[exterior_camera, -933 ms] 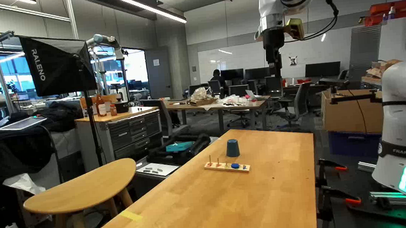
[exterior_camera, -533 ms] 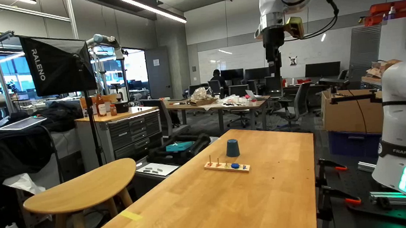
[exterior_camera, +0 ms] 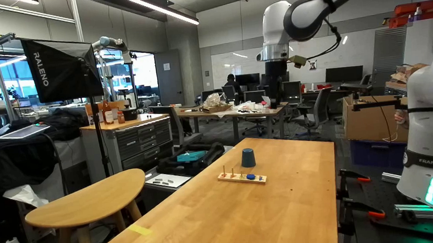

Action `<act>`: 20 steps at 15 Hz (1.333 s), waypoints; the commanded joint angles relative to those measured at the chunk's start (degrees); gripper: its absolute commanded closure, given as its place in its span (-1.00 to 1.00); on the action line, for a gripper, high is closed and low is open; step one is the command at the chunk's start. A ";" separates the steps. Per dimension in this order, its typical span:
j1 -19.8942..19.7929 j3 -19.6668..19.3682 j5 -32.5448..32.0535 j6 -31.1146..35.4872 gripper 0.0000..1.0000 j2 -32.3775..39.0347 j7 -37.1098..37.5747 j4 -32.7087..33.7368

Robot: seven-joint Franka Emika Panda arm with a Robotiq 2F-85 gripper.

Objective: Pick up the blue object and put on the table

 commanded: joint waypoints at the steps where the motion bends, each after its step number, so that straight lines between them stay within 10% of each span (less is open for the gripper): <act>1: -0.59 0.45 -3.98 11.96 -1.00 11.00 3.37 2.36; 8: -0.42 -1.83 -3.24 25.90 -1.00 27.41 6.90 6.96; 20: 1.99 -6.32 -4.73 28.28 -1.00 45.15 11.03 14.28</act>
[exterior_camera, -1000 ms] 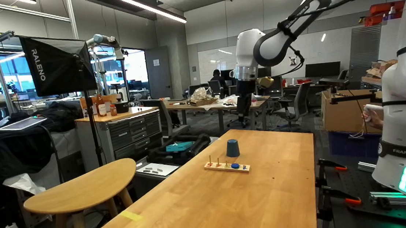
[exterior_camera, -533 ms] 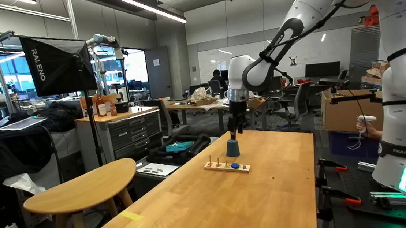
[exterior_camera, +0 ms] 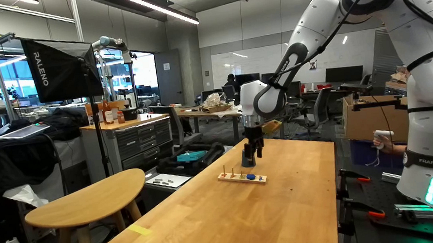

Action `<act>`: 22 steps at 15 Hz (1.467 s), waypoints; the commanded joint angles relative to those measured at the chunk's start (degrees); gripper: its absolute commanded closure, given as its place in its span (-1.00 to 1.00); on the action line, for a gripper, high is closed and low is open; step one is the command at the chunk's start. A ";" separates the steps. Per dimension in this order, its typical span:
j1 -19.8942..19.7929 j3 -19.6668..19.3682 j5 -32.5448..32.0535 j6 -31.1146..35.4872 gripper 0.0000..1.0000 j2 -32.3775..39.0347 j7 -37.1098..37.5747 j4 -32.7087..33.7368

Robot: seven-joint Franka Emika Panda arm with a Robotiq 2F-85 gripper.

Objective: Pick up the blue object and put on the table

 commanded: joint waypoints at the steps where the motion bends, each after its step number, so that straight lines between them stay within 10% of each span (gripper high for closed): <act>1: 2.03 -1.64 -1.40 0.68 -1.00 5.31 2.40 4.50; 21: 4.65 -2.67 -0.69 0.66 -1.00 13.09 4.72 10.96; 22: 4.77 -2.81 -0.89 0.72 -0.50 13.24 4.75 10.89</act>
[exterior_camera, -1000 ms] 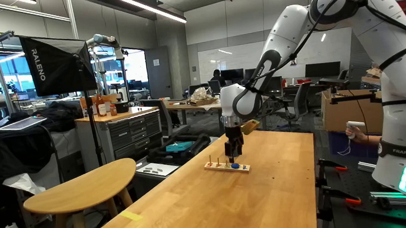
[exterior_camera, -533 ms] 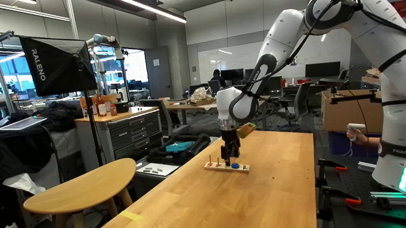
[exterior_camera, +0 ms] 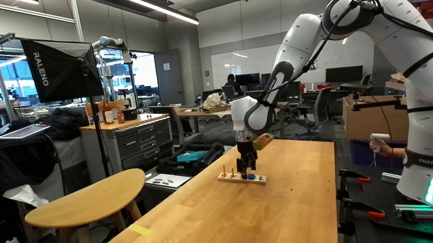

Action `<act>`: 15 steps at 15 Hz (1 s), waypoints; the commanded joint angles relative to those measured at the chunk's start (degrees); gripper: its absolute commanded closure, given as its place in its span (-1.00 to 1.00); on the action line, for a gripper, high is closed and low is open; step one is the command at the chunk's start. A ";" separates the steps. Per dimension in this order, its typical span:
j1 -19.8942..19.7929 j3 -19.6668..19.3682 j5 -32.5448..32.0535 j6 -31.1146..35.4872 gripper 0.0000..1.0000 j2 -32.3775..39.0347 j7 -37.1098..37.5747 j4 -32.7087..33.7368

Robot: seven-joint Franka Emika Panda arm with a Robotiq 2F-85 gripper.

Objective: Pick up the blue object and put on the table

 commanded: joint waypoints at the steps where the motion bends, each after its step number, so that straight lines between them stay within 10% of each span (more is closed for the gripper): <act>1: 1.66 -1.58 -0.87 0.38 -0.46 2.07 1.41 1.91; 12: 1.71 -2.73 -1.03 -0.57 0.89 1.70 1.96 2.57; 14: 1.64 -3.10 -0.99 -0.72 0.78 1.59 2.20 2.53; 15: 1.62 -3.29 -0.99 -0.91 0.21 1.53 2.34 2.57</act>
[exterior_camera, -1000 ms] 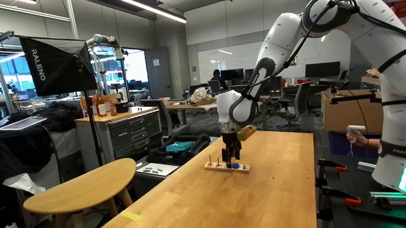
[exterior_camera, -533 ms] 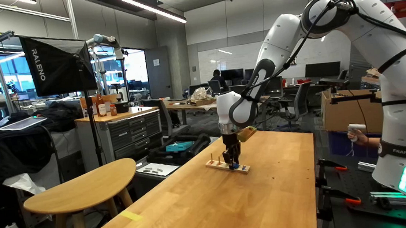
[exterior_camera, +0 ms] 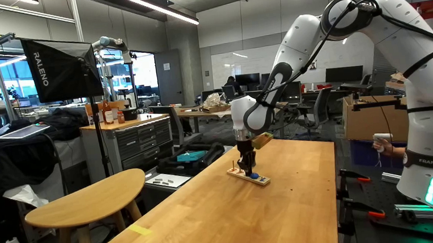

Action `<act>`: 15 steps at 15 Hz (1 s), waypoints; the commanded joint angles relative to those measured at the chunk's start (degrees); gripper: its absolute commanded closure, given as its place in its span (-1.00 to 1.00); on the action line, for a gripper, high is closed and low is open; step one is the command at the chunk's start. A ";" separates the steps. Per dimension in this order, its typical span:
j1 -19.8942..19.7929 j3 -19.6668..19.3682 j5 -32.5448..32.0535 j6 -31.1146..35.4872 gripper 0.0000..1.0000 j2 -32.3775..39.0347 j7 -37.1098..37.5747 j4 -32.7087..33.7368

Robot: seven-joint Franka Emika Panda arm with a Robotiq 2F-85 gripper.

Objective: Pick up the blue object and put on the table

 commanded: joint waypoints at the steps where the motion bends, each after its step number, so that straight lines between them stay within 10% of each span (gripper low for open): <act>1: 1.19 -1.73 -0.99 -0.95 0.27 0.80 1.69 1.35; 10: 1.34 -1.23 -0.80 -1.64 -0.94 -1.26 1.42 -1.57; 15: 1.65 -0.91 -0.56 -1.60 -1.00 -1.60 1.40 -2.91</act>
